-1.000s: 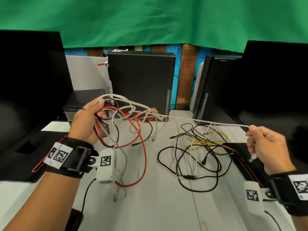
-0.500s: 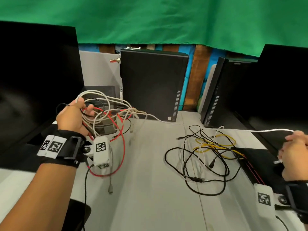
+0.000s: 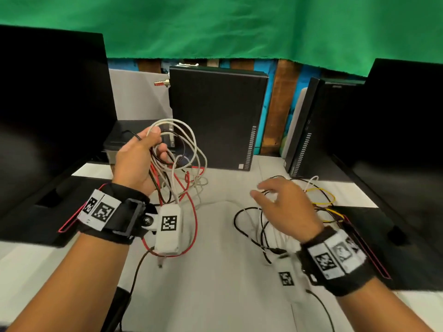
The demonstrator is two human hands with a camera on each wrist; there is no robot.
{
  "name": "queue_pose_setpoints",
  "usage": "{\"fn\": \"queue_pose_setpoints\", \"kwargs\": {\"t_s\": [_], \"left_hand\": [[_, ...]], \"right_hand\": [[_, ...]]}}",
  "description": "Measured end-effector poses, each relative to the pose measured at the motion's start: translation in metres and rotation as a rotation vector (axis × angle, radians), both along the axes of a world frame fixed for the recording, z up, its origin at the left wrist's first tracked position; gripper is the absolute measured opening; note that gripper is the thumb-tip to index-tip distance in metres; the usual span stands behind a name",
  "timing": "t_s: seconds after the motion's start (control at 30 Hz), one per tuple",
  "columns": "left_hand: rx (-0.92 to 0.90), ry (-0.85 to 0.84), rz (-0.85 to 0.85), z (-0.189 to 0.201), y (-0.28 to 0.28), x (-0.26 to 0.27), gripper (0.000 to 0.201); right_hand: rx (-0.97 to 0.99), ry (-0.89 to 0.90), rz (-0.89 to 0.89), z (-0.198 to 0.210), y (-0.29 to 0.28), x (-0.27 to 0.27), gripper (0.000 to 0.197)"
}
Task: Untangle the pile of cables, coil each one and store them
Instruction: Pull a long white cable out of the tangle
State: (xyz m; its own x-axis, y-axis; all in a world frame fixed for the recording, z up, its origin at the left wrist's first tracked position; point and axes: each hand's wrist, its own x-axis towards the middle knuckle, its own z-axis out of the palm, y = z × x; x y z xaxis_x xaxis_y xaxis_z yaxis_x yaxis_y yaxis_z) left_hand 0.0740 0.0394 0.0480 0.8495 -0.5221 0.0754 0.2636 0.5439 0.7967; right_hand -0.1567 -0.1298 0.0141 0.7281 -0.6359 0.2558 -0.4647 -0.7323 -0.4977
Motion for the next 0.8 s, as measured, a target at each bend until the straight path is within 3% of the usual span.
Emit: {"fn": "queue_pose_setpoints", "kwargs": {"t_s": [0.07, 0.13, 0.27, 0.33, 0.43, 0.53, 0.8], "left_hand": [[-0.016, -0.022, -0.018, 0.006, -0.001, -0.009, 0.017], [-0.038, -0.036, -0.049, 0.012, -0.001, -0.015, 0.019], [-0.097, -0.002, -0.117, 0.023, 0.003, -0.022, 0.017], [-0.134, 0.031, -0.133, 0.027, 0.005, -0.024, 0.025], [-0.15, 0.063, -0.114, 0.033, 0.009, -0.025, 0.033], [-0.143, 0.105, -0.037, 0.034, 0.018, -0.012, 0.017], [-0.076, 0.036, 0.025, 0.037, 0.035, 0.01, 0.016]], "right_hand": [[0.037, 0.17, 0.036, -0.003, 0.014, 0.029, 0.048], [0.192, 0.253, 0.054, -0.009, 0.023, 0.053, 0.059], [0.738, -0.062, 0.141, -0.019, 0.035, 0.081, 0.039], [0.838, -0.209, 0.197, -0.019, 0.039, 0.089, 0.019], [0.795, -0.261, 0.212, -0.012, 0.041, 0.092, 0.017], [0.657, -0.268, 0.153, -0.005, 0.024, 0.081, 0.027], [0.45, -0.455, -0.352, 0.013, -0.099, 0.008, 0.028]]}}
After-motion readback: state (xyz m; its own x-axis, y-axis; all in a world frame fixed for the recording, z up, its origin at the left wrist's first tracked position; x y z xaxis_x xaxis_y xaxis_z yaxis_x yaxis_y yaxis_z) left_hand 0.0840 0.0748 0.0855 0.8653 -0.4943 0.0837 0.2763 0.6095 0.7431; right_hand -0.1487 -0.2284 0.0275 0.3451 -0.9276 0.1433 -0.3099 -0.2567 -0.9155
